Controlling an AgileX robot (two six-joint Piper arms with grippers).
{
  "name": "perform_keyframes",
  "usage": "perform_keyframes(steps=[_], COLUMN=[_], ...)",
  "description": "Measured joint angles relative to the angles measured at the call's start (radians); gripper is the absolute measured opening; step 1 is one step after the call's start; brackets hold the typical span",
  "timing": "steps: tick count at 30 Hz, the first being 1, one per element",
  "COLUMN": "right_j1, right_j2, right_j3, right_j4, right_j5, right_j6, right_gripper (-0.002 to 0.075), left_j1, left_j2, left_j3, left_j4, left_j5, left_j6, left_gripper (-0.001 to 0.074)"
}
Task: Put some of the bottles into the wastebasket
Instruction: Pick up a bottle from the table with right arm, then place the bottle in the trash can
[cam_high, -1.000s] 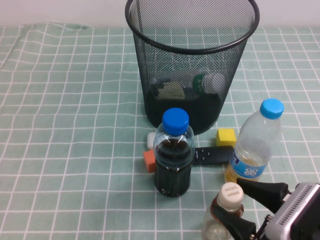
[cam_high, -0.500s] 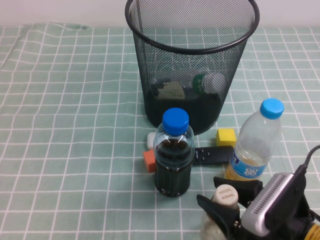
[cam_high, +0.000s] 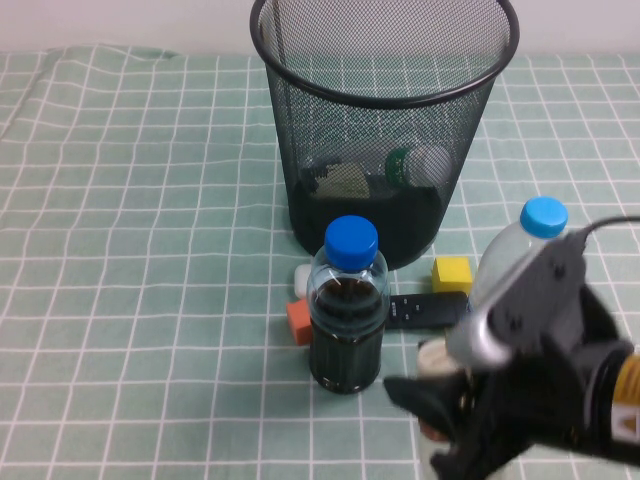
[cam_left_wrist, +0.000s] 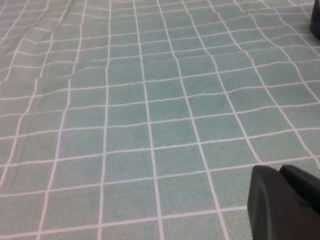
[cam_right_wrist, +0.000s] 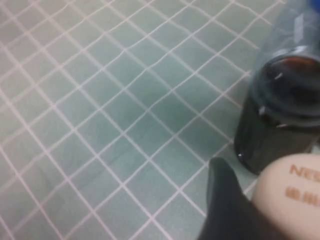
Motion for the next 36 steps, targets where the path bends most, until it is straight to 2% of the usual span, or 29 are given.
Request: perform_keyframes(steps=[3,6,8,13,18,24,28,32,36], right_j1=[-0.08,-0.158,-0.206,-0.315,-0.406,-0.456,-0.458,-0.463,-0.474], right_j2=[0.018,0.05,0.083,0.243,0.46,0.757,0.93,1.048,1.132], right_j3=[-0.15,-0.324,-0.453,-0.764,-1.171,-1.587,-1.767,-1.83,-1.834], right_j4=[0.002,-0.008,-0.032,-0.094,-0.094,0.034,0.051,0.048,0.056], right_j5=[0.171,0.355,0.413,0.452,0.528,0.549,0.562,0.535,0.498], right_j6=[0.106,0.121,0.121,0.116,0.104,0.038,0.019,0.01,0.008], right_gripper=[-0.0006,-0.0005,-0.0005,-0.0006,-0.0006,-0.0006,-0.0006,0.0,0.0069], left_j1=[0.0,0.0,0.0,0.0,0.0,0.0,0.0,0.0,0.0], left_j2=[0.0,0.0,0.0,0.0,0.0,0.0,0.0,0.0,0.0], left_j3=[0.0,0.0,0.0,0.0,0.0,0.0,0.0,0.0,0.0], left_j4=[0.0,0.0,0.0,0.0,0.0,0.0,0.0,0.0,0.0], left_j5=[0.0,0.0,0.0,0.0,0.0,0.0,0.0,0.0,0.0], left_j6=[0.0,0.0,0.0,0.0,0.0,0.0,0.0,0.0,0.0], left_gripper=[-0.0004,-0.0004,-0.0004,-0.0004,-0.0004,-0.0004,-0.0004,-0.0004,-0.0004])
